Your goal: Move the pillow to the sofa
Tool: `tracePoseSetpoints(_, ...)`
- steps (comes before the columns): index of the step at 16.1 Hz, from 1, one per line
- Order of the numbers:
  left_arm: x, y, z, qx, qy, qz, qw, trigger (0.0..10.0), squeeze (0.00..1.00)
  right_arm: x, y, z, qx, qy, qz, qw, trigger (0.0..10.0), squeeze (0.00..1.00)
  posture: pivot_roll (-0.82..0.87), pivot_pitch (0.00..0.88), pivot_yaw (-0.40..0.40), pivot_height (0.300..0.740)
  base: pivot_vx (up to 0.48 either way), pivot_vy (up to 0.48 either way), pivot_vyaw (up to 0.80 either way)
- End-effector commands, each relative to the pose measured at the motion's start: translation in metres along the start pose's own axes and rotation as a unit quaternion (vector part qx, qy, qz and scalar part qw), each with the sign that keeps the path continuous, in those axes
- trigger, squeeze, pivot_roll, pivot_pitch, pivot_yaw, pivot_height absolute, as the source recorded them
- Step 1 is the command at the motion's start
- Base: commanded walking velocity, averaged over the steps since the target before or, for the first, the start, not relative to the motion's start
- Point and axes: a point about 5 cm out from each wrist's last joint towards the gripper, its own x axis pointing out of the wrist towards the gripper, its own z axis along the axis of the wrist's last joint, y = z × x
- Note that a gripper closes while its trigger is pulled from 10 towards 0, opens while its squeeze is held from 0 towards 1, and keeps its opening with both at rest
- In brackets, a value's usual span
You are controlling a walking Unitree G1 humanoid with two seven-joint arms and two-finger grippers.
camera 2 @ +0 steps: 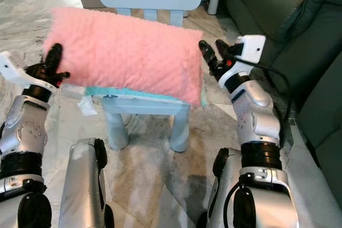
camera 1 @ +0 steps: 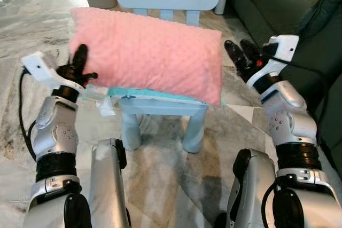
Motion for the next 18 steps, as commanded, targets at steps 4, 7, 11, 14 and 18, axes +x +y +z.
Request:
tracePoseSetpoints(4,0.01,0.011,0.021,0.018,-0.028,0.033,0.999,0.0,0.0,0.009,-0.007,0.013,-0.018,0.012,0.005,1.0,10.0,1.0,0.04,0.0,-0.003,0.33,0.0,0.0,0.0)
tracePoseSetpoints(7,0.011,0.015,0.024,0.017,-0.031,0.043,0.998,0.0,0.0,0.017,-0.005,0.006,0.015,0.046,0.035,0.998,10.0,1.0,0.04,0.03,-0.01,0.33,0.0,0.0,0.0)
tracePoseSetpoints(11,0.006,0.021,0.018,0.015,-0.006,0.058,0.998,0.0,0.0,0.027,-0.016,-0.004,0.112,0.095,0.038,0.988,10.0,1.0,0.07,0.128,-0.017,0.33,0.0,0.0,0.0)
tracePoseSetpoints(14,0.006,0.023,0.019,0.014,0.002,0.057,0.998,0.0,0.0,0.034,-0.013,-0.002,0.133,0.106,0.051,0.984,10.0,1.0,0.07,0.186,-0.02,0.33,0.0,0.0,0.0)
tracePoseSetpoints(18,0.008,0.022,0.017,0.015,0.031,0.047,0.998,0.4,0.0,0.038,0.002,-0.012,0.155,0.151,0.127,0.968,10.0,1.0,0.09,0.241,-0.013,0.33,0.0,0.0,0.0)
